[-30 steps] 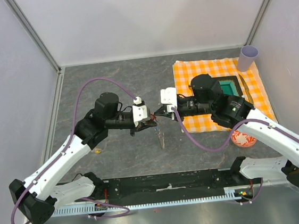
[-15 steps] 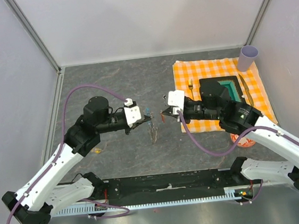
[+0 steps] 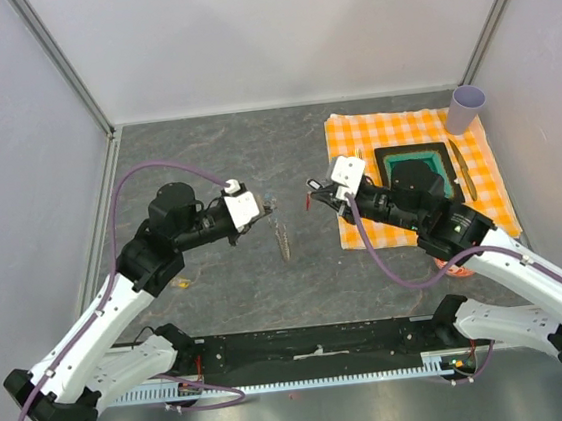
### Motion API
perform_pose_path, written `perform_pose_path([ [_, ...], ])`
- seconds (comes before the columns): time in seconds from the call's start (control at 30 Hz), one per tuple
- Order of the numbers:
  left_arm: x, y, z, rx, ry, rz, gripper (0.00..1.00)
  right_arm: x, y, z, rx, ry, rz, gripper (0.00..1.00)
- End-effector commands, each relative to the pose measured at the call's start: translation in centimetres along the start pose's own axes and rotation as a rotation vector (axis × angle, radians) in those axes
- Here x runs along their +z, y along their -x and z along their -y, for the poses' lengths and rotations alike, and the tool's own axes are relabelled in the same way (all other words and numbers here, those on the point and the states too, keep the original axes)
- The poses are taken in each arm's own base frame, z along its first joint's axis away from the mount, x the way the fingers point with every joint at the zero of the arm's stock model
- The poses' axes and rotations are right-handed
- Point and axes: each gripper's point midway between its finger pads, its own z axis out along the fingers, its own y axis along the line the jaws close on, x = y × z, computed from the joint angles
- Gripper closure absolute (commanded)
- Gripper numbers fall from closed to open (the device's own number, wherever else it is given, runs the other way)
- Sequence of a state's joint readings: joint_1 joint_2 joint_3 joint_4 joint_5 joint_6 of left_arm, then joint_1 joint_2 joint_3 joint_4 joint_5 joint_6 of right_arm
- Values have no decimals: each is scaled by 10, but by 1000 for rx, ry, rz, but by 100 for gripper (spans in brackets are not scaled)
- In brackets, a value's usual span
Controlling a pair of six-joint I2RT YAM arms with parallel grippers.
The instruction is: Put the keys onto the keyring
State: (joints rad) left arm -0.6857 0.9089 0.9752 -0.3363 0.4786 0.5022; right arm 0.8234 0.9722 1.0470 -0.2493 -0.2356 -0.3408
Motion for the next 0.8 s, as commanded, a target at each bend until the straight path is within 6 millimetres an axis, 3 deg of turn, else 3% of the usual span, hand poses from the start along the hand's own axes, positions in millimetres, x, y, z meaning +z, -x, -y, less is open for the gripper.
perform_pose_path([
  [0.0, -9, 19, -28, 37, 80, 86, 98, -10, 27, 25, 30, -125, 127, 100],
  [0.07, -13, 18, -37, 28, 98, 97, 98, -4, 23, 28, 39, -121, 118, 100],
  [0.27, -10, 12, -36, 14, 71, 100, 98, 14, 16, 20, 59, -43, 118, 100],
  [0.43, -5, 7, -34, -1, 44, 91, 98, 18, 12, 7, 59, 36, 121, 100],
  [0.77, 1, 5, -31, -20, 13, 92, 98, 21, 10, 1, 56, 75, 119, 100],
])
